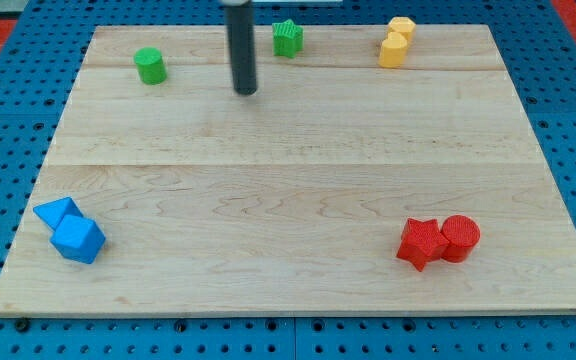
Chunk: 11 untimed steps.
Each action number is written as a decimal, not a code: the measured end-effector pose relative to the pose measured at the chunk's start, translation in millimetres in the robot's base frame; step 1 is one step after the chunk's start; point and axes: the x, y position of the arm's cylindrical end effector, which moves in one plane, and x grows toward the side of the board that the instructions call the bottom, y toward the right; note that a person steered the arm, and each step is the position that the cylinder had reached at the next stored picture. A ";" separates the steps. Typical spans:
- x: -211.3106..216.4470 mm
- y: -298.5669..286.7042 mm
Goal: Move the green circle into the green star
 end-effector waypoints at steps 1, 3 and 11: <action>0.1 -103.9; -52.8 -129.8; -68.2 10.1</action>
